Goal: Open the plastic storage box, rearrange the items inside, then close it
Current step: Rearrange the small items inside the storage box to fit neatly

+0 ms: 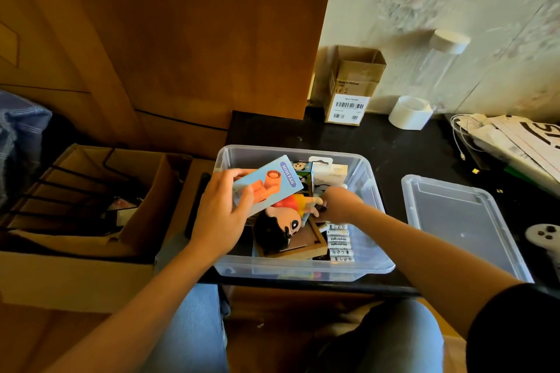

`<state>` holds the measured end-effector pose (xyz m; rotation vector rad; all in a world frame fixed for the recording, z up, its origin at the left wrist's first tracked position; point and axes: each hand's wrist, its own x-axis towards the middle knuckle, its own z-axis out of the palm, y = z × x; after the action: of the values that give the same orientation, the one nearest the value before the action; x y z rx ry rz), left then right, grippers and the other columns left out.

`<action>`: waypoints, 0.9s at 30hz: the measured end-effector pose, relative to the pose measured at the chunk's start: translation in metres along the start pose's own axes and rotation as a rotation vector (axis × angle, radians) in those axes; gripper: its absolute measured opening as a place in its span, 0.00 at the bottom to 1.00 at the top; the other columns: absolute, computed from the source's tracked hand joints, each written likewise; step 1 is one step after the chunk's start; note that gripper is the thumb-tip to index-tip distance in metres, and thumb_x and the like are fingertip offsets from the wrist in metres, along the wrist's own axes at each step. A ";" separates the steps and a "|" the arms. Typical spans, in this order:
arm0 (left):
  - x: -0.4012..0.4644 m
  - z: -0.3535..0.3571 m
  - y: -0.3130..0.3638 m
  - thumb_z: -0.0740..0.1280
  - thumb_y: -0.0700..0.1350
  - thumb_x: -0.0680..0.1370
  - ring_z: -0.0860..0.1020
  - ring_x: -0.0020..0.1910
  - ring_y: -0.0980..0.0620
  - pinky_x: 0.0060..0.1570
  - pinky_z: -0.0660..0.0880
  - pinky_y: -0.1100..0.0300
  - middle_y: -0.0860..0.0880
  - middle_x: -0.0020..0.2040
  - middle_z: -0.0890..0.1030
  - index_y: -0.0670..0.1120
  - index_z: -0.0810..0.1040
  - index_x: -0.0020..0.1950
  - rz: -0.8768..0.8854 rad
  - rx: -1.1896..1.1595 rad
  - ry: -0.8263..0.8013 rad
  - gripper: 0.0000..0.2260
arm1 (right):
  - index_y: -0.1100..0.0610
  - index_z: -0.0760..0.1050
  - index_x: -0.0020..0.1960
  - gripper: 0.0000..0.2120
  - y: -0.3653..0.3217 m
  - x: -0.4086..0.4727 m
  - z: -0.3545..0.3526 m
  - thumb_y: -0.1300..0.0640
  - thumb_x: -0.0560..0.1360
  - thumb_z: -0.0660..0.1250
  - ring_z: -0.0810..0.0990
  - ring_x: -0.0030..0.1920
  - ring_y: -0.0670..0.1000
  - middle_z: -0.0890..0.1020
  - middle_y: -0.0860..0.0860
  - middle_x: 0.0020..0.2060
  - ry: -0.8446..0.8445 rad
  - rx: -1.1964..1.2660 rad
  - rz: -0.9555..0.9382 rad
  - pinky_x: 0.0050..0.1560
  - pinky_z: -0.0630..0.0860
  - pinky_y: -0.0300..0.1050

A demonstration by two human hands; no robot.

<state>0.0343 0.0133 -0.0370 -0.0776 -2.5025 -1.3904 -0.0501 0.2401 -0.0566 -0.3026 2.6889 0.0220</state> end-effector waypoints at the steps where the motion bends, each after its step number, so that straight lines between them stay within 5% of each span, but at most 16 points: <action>1: 0.000 0.000 0.000 0.60 0.49 0.80 0.73 0.57 0.55 0.38 0.76 0.71 0.53 0.59 0.69 0.49 0.69 0.63 0.001 0.014 0.000 0.13 | 0.58 0.77 0.49 0.10 -0.003 -0.001 -0.001 0.51 0.74 0.66 0.75 0.41 0.51 0.77 0.52 0.40 0.012 -0.001 -0.006 0.46 0.77 0.44; 7: 0.001 0.000 0.000 0.58 0.48 0.81 0.71 0.60 0.55 0.41 0.73 0.76 0.49 0.63 0.70 0.49 0.67 0.69 0.038 0.035 0.000 0.16 | 0.59 0.73 0.42 0.09 0.010 -0.029 -0.043 0.54 0.76 0.63 0.75 0.37 0.49 0.74 0.50 0.33 0.016 -0.060 0.017 0.41 0.75 0.41; 12: 0.002 0.000 -0.002 0.55 0.57 0.79 0.73 0.59 0.54 0.47 0.78 0.61 0.51 0.59 0.72 0.51 0.69 0.66 0.030 0.033 -0.030 0.18 | 0.57 0.76 0.52 0.08 0.012 -0.053 -0.088 0.55 0.76 0.66 0.81 0.33 0.45 0.82 0.52 0.43 0.092 0.514 -0.069 0.36 0.77 0.34; 15: 0.000 -0.002 0.002 0.58 0.60 0.77 0.73 0.58 0.56 0.45 0.78 0.63 0.59 0.57 0.73 0.58 0.69 0.60 0.032 -0.022 -0.067 0.14 | 0.56 0.77 0.52 0.08 -0.012 -0.048 -0.101 0.55 0.75 0.67 0.83 0.38 0.49 0.82 0.53 0.45 0.293 0.747 -0.173 0.41 0.81 0.41; 18: -0.001 -0.004 0.007 0.60 0.59 0.77 0.74 0.58 0.57 0.42 0.77 0.69 0.62 0.55 0.72 0.60 0.69 0.59 0.045 -0.060 -0.094 0.11 | 0.54 0.78 0.55 0.10 -0.045 -0.033 -0.108 0.54 0.74 0.67 0.80 0.39 0.46 0.83 0.51 0.45 0.444 0.620 -0.243 0.42 0.78 0.39; 21: -0.002 -0.004 0.007 0.61 0.58 0.78 0.74 0.57 0.56 0.43 0.76 0.71 0.58 0.56 0.74 0.55 0.70 0.61 0.009 -0.081 -0.090 0.14 | 0.56 0.77 0.58 0.14 -0.065 -0.019 -0.110 0.53 0.75 0.67 0.80 0.46 0.49 0.82 0.52 0.50 0.278 0.500 -0.241 0.50 0.78 0.43; 25: -0.002 -0.002 0.005 0.61 0.53 0.80 0.73 0.55 0.56 0.43 0.71 0.77 0.57 0.56 0.72 0.55 0.68 0.59 0.023 -0.024 -0.050 0.09 | 0.59 0.79 0.44 0.08 -0.041 -0.017 -0.108 0.57 0.75 0.62 0.80 0.41 0.54 0.82 0.55 0.40 0.357 0.353 -0.013 0.44 0.79 0.48; 27: -0.002 -0.001 0.004 0.61 0.52 0.80 0.73 0.52 0.58 0.42 0.70 0.78 0.58 0.54 0.71 0.57 0.67 0.57 0.039 -0.011 -0.036 0.08 | 0.59 0.77 0.41 0.07 -0.020 -0.024 -0.097 0.58 0.75 0.63 0.81 0.40 0.54 0.81 0.54 0.38 0.210 0.172 0.056 0.44 0.79 0.47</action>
<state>0.0368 0.0144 -0.0339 -0.1534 -2.5082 -1.4001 -0.0650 0.2193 0.0417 -0.1844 2.8821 -0.2351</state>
